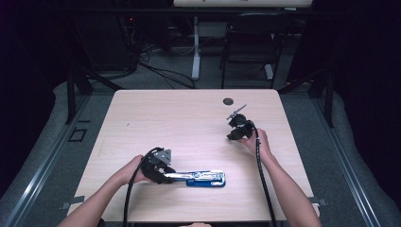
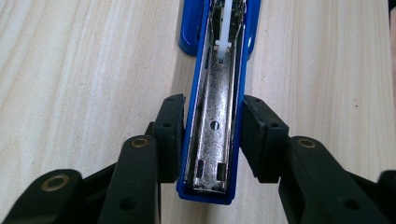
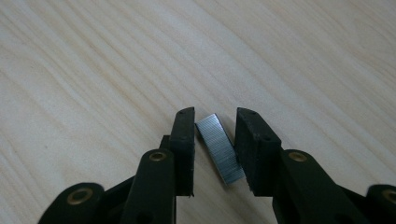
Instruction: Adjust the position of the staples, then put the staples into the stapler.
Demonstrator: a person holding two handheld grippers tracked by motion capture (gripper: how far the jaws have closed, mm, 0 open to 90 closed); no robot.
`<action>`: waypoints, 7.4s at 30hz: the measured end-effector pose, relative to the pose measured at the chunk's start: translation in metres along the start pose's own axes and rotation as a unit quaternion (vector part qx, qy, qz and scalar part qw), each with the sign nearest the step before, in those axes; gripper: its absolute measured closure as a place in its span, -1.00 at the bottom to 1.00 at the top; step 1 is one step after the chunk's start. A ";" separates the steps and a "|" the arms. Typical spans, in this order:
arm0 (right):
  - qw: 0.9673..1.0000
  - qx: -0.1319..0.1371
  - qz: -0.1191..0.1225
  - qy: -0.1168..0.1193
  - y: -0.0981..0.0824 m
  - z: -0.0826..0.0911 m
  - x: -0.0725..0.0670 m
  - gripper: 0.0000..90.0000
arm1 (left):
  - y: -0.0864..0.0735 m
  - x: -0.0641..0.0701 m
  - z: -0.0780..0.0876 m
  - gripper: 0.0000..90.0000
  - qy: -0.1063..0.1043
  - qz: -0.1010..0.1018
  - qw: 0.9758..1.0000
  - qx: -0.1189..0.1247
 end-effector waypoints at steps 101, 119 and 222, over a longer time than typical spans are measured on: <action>0.995 -0.080 -0.044 0.030 -0.063 0.062 -0.083 0.74 | 0.002 -0.001 -0.004 0.38 0.000 -0.003 1.000 -0.012; 0.997 -0.028 0.005 0.071 -0.046 0.078 -0.072 0.74 | 0.002 -0.002 -0.004 0.39 -0.003 -0.004 1.000 -0.011; 0.938 0.063 0.300 0.164 -0.030 0.088 -0.130 0.74 | 0.001 -0.003 -0.005 0.39 -0.004 0.001 1.000 -0.015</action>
Point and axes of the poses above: each handheld gripper's, and its own axes: z roughly backward along the jaws, y roughly out of its top, x roughly to its right, the point moved 2 cm from there along -z, roughly forward along the jaws, and after that the axes turned 13 degrees about -y, right-handed, at the moved point
